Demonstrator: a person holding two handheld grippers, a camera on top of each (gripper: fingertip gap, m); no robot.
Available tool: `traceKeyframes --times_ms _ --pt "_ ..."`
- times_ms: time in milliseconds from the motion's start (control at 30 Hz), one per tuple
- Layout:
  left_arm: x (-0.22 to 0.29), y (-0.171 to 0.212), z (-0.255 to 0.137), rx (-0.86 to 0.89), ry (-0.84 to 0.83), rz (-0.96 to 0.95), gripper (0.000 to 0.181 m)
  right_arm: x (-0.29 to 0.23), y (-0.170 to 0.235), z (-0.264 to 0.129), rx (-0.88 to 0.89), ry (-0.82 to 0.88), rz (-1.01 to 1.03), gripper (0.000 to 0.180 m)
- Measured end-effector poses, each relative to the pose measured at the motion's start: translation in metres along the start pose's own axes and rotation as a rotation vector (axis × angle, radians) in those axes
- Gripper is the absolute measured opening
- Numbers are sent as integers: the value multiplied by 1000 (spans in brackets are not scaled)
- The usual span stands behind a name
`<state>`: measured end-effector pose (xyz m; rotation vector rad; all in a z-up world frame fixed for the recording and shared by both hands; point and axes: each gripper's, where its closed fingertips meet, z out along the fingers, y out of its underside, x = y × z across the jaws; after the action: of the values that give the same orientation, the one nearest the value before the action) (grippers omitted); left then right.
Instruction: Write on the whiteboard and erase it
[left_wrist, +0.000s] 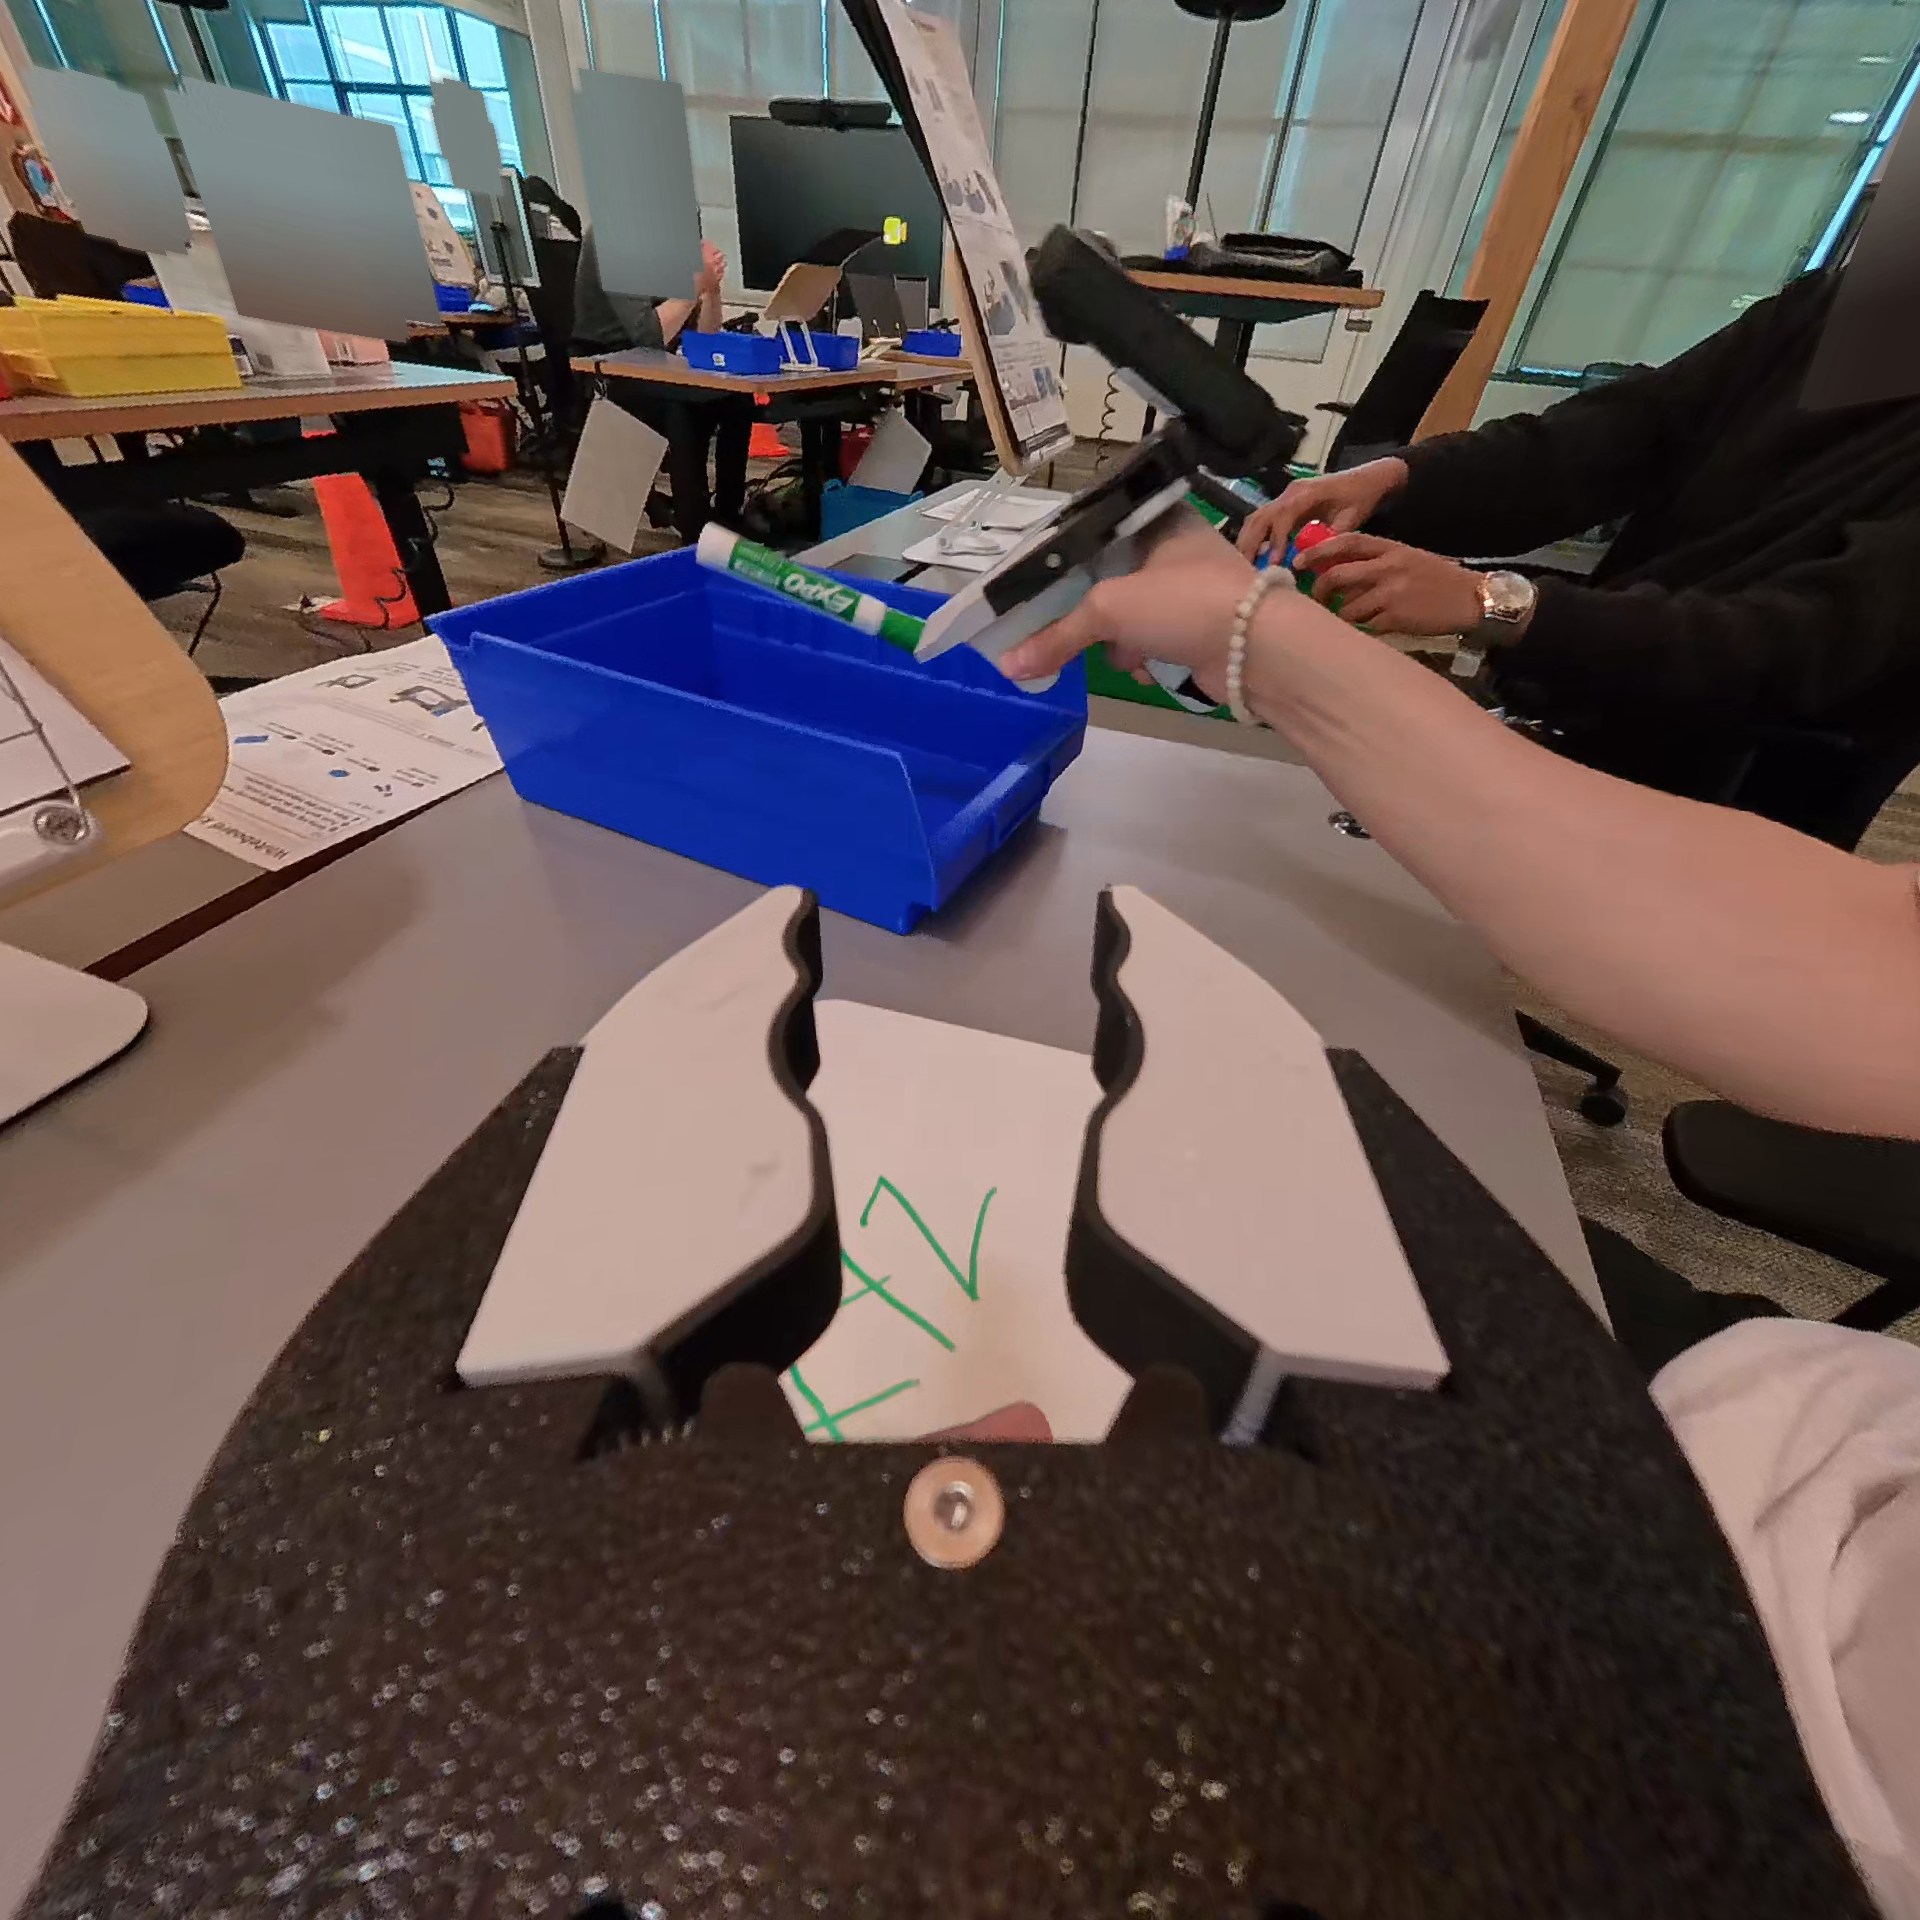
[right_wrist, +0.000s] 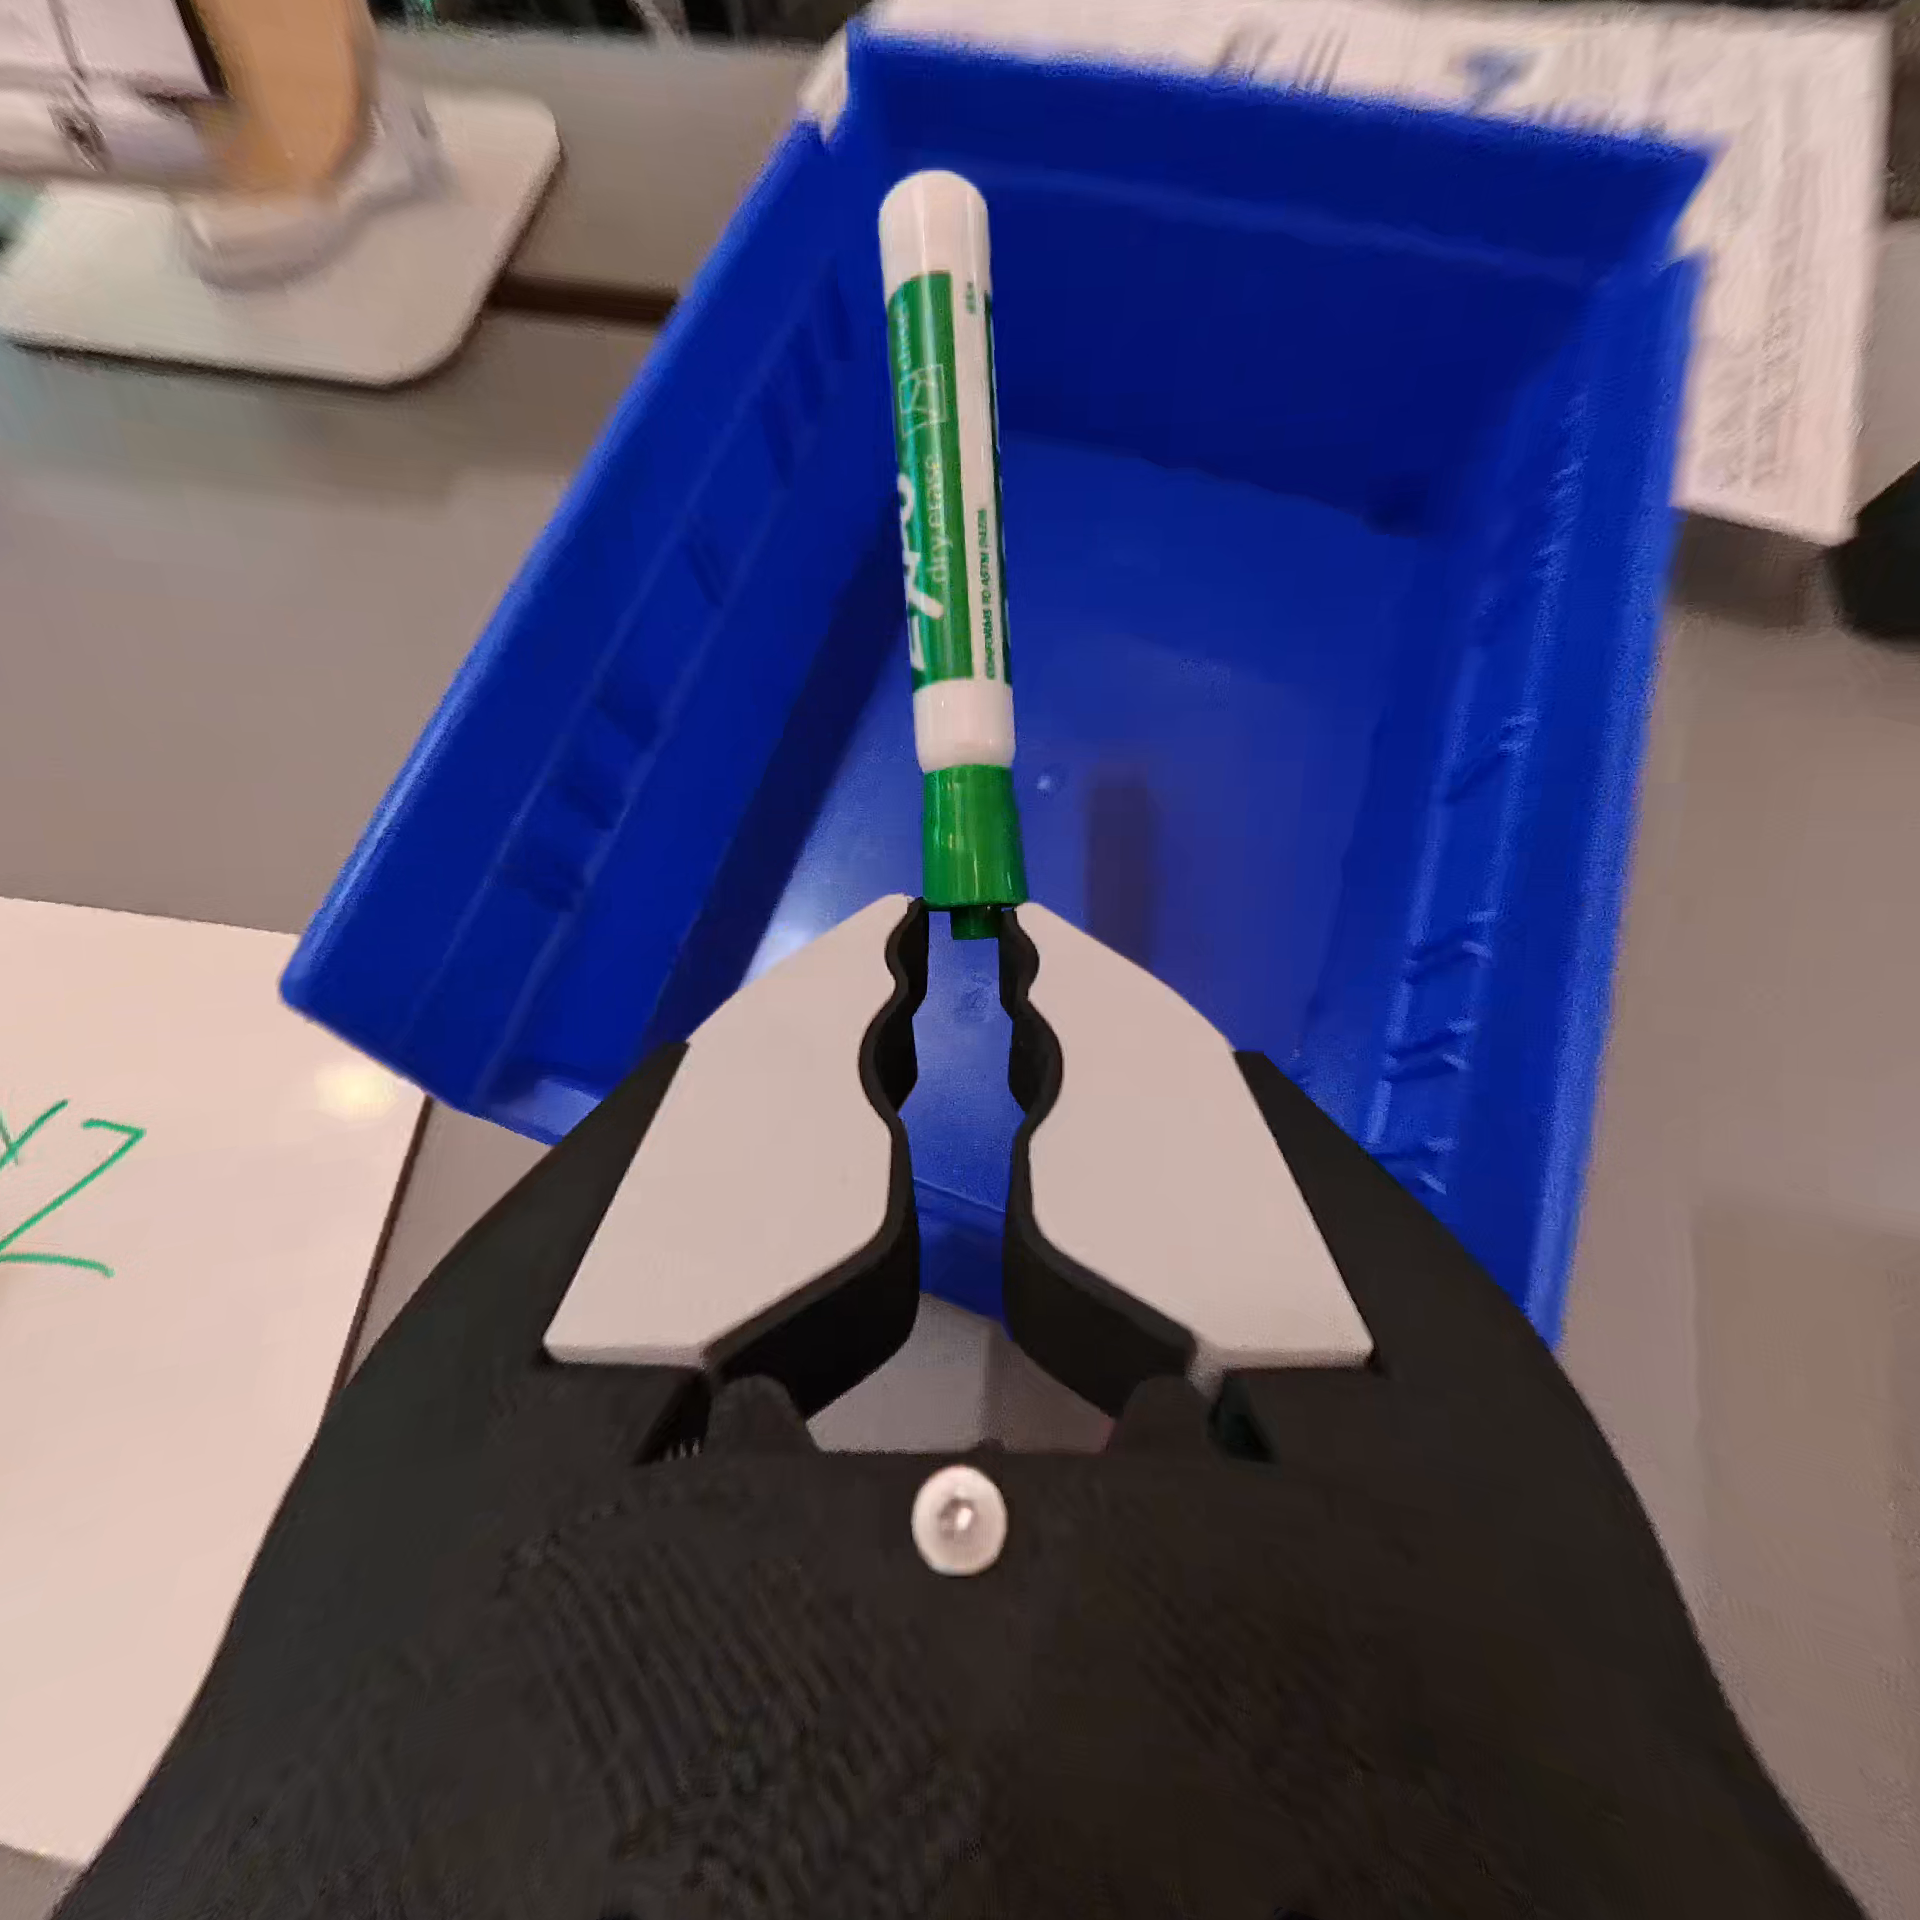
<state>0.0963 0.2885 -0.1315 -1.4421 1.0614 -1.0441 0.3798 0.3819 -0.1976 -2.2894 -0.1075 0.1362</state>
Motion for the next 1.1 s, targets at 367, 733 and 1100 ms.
traceKeyframes --times_ms 367,733,1100 --pt "-9 23 -27 -48 -68 -27 48 3 21 49 -384 119 -173 15" --pt "-97 9 -139 -54 -538 -145 53 -9 44 69 -485 27 -146 34" --pt "-213 120 -294 -696 -784 -444 70 -66 -64 -20 337 -173 -235 121"
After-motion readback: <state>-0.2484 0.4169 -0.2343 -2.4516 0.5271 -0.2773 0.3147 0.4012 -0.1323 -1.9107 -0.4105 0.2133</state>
